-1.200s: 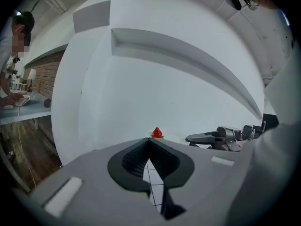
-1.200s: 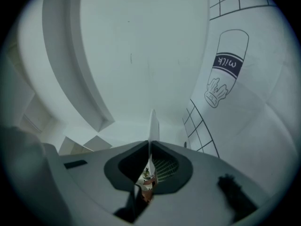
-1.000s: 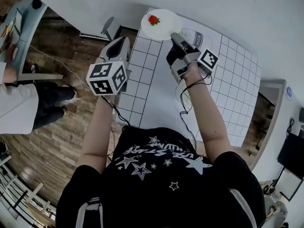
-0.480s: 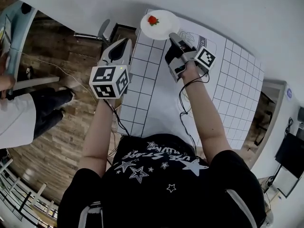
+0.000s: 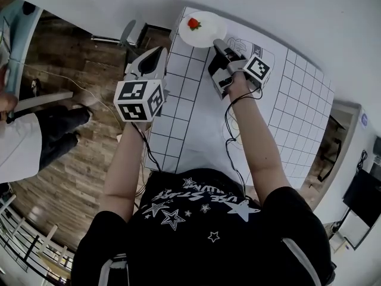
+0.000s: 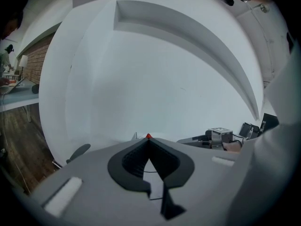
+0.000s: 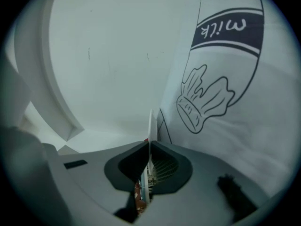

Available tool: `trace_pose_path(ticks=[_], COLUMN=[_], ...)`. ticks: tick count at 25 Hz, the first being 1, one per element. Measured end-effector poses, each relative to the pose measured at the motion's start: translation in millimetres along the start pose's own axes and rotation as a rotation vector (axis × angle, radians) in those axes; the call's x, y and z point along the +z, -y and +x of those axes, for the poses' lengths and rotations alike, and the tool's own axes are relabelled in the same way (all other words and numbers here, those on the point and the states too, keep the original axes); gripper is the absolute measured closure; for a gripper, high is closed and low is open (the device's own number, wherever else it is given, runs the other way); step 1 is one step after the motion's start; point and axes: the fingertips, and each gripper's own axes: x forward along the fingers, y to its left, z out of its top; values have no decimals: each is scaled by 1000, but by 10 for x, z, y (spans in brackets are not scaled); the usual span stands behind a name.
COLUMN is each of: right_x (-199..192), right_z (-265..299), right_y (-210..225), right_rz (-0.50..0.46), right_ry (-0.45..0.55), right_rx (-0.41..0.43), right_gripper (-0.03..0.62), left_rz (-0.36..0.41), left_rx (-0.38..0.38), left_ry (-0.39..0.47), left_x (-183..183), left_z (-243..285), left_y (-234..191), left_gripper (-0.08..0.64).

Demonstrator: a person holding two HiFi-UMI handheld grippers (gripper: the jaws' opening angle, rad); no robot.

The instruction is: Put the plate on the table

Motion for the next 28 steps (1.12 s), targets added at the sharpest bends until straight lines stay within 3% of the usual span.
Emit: trace_pose_path(ticks=[18, 22, 28], right_x=[-96, -99, -151], right_z=[108, 112, 41], right_y=[137, 137, 187], right_rz=[-80, -114, -166], right_ry=[-74, -74, -96], right_rx=[-195, -241, -334], right_gripper=[571, 500, 489], left_rz=[-32, -31, -43], left_rx=[-14, -23, -23], left_ry=[-22, -21, -8], left_x=[-104, -103, -82], left_z=[44, 11, -52], left_y=[-4, 10, -13], left_gripper=[551, 551, 551])
